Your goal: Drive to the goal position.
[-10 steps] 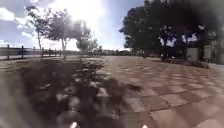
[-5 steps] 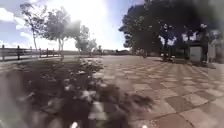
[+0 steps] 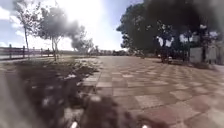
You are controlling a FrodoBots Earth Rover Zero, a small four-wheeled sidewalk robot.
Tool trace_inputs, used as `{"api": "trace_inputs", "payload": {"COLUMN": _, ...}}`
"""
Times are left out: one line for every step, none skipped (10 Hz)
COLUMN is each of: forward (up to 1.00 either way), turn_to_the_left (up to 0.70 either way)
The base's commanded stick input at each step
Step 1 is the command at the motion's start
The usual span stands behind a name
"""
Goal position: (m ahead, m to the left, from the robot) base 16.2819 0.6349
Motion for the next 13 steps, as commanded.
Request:
{"api": "trace_inputs", "payload": {"forward": 1.00, "turn_to_the_left": 0.00}}
{"api": "trace_inputs", "payload": {"forward": 1.00, "turn_to_the_left": 0.00}}
{"api": "trace_inputs", "payload": {"forward": 1.00, "turn_to_the_left": -0.05}}
{"api": "trace_inputs", "payload": {"forward": 1.00, "turn_to_the_left": -0.29}}
{"api": "trace_inputs", "payload": {"forward": 1.00, "turn_to_the_left": -0.40}}
{"api": "trace_inputs", "payload": {"forward": 1.00, "turn_to_the_left": -0.17}}
{"api": "trace_inputs", "payload": {"forward": 1.00, "turn_to_the_left": 0.00}}
{"api": "trace_inputs", "payload": {"forward": 1.00, "turn_to_the_left": 0.00}}
{"api": "trace_inputs", "payload": {"forward": 1.00, "turn_to_the_left": 0.00}}
{"api": "trace_inputs", "payload": {"forward": 1.00, "turn_to_the_left": 0.00}}
{"api": "trace_inputs", "payload": {"forward": 1.00, "turn_to_the_left": 0.00}}
{"api": "trace_inputs", "payload": {"forward": 1.00, "turn_to_the_left": 0.00}}
{"api": "trace_inputs", "payload": {"forward": 1.00, "turn_to_the_left": 0.00}}
